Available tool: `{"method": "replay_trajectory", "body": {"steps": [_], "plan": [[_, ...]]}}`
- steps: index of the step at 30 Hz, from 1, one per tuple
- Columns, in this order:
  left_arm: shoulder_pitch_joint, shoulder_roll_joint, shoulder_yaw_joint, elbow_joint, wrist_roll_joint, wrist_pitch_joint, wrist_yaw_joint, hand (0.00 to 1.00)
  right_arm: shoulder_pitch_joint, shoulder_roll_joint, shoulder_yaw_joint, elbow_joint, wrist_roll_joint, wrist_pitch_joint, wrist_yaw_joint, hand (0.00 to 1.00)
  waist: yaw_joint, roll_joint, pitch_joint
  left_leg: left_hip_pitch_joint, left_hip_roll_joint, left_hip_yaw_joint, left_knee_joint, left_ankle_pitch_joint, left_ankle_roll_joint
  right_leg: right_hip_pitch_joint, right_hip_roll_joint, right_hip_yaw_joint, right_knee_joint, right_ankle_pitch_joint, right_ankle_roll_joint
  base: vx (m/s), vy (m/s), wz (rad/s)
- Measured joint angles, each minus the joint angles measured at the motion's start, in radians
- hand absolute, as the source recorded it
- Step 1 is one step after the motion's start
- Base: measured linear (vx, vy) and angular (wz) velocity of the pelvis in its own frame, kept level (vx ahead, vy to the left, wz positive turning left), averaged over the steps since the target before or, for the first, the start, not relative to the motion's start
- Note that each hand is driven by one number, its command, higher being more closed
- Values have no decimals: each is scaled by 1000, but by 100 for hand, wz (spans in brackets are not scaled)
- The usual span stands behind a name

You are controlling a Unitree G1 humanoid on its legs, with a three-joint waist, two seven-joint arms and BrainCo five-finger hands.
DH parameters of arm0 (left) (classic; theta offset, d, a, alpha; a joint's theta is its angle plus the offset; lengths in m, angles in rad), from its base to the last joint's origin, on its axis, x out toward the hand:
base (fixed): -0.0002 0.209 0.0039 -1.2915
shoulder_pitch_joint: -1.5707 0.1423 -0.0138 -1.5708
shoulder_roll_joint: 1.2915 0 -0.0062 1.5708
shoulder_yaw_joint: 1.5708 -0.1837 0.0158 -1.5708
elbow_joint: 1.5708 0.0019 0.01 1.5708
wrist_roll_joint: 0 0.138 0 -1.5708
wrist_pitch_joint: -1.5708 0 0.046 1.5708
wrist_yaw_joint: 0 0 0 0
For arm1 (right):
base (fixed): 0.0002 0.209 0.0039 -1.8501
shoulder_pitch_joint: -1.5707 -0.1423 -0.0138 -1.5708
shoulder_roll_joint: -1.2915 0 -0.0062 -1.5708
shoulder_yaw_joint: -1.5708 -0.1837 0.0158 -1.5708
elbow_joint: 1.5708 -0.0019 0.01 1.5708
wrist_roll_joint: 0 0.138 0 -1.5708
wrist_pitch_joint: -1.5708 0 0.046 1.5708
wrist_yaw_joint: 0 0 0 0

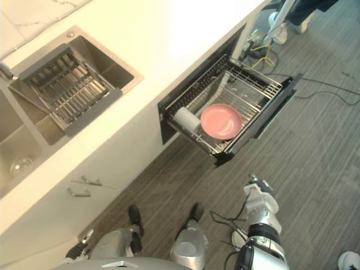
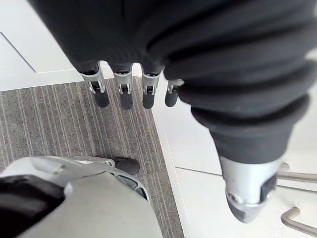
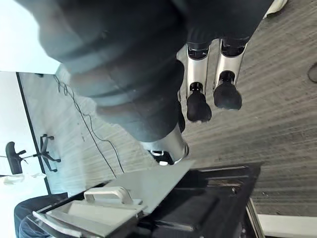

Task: Walk over to the sink, pick up the cup, carry it to the dishwasher, place the cup inside the dishwasher, then close the dishwasher door

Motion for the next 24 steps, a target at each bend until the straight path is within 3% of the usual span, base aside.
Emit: {"method": "replay_trajectory", "body": {"steps": [5, 8, 11, 14, 19, 24], "plan": [[-29, 5, -10, 0, 10, -9, 0, 0, -150, -15, 63, 59, -25, -35, 20, 100, 25, 13, 41, -44, -3, 0, -17, 46, 4, -56, -15, -8, 38, -5, -8, -6, -7, 13], [-45, 14, -50, 0, 8, -9, 0, 0, -230, -90, 120, 150, -104, -46, 19, 100, 31, 32, 68, -92, -12, -26, -12, 62, 10, -92, -27, -26, 54, 0, -15, 5, -5, 22], [-67, 17, -101, 1, -4, -7, 1, 0, -343, -173, 207, 183, -181, -47, -1, 100, 42, 70, 92, -123, -18, -40, -11, 80, 25, -122, -35, -31, 66, 10, -13, 19, -30, 10], [-92, 9, -163, -3, -30, -8, 1, 0, -454, -250, 284, 218, -247, -42, -45, 100, 61, 126, 118, -134, -25, -68, -11, 87, 31, -126, -47, -52, 99, -1, -14, -17, -27, 22], [-105, -16, -228, -4, -53, -8, -3, 0, -637, -308, 392, 233, -373, -28, -117, 100, 105, 213, 139, -187, -47, -149, -11, 116, 23, -195, -106, -85, 233, -64, -21, -42, -31, 30], [-104, -16, -247, -13, -56, -11, -16, 0, -771, -327, 545, 234, -557, 22, -132, 100, 151, 221, 133, -216, -61, -212, -11, 132, 11, -231, -157, -110, 336, -131, -32, -40, -64, 29]]}}
